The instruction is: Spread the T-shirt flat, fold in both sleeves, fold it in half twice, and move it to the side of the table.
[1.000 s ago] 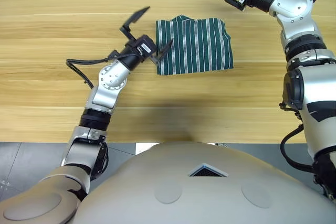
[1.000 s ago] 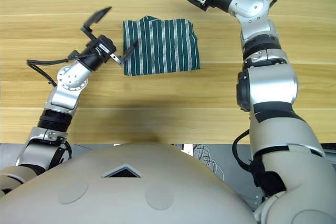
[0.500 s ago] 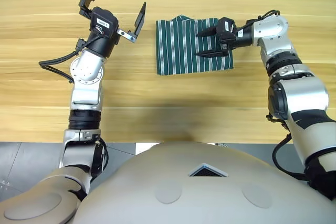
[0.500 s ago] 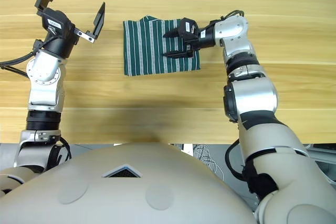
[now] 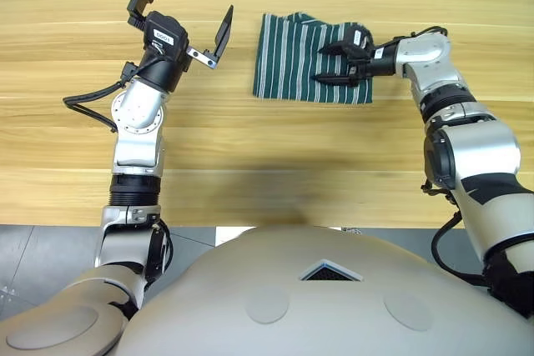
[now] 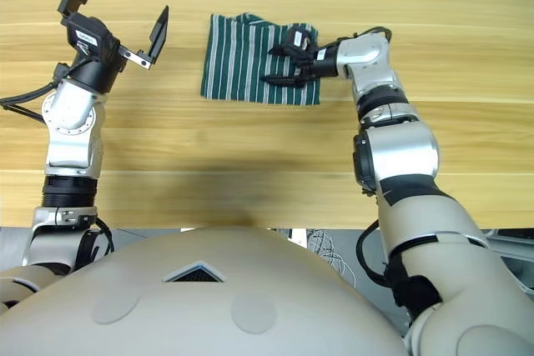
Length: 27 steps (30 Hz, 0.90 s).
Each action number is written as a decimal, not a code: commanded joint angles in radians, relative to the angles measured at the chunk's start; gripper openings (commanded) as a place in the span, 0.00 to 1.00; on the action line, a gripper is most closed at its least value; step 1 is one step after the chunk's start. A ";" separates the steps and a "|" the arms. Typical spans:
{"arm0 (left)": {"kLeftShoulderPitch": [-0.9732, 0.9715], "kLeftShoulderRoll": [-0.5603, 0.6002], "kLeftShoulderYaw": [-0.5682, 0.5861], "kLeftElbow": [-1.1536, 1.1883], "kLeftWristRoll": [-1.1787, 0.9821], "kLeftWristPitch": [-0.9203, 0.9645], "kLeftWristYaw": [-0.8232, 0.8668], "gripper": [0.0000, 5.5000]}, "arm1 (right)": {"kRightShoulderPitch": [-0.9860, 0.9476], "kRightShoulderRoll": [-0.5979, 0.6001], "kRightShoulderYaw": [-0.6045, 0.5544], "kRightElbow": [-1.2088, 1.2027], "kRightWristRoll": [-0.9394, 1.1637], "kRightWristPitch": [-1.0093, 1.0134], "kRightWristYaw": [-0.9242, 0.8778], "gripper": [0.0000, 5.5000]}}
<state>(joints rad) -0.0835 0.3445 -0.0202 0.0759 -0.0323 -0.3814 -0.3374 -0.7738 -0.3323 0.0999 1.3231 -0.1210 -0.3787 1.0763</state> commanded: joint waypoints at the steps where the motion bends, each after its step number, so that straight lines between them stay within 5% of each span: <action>1: 0.018 0.007 0.018 -0.019 -0.010 0.013 -0.009 0.97 | 0.075 -0.084 -0.046 0.034 -0.005 0.060 -0.131 0.59; 15: 0.099 -0.023 0.058 -0.035 -0.023 -0.011 0.015 0.97 | 0.278 -0.169 -0.269 0.052 0.065 0.178 -0.817 0.59; 27: 0.135 -0.038 0.087 -0.006 -0.005 -0.050 0.041 0.97 | 0.217 -0.153 -0.243 0.034 -0.008 0.059 -0.978 0.59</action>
<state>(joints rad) 0.0537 0.3055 0.0613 0.0599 -0.0462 -0.4241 -0.3047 -0.5786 -0.5065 -0.1716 1.3265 -0.0856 -0.3025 0.1244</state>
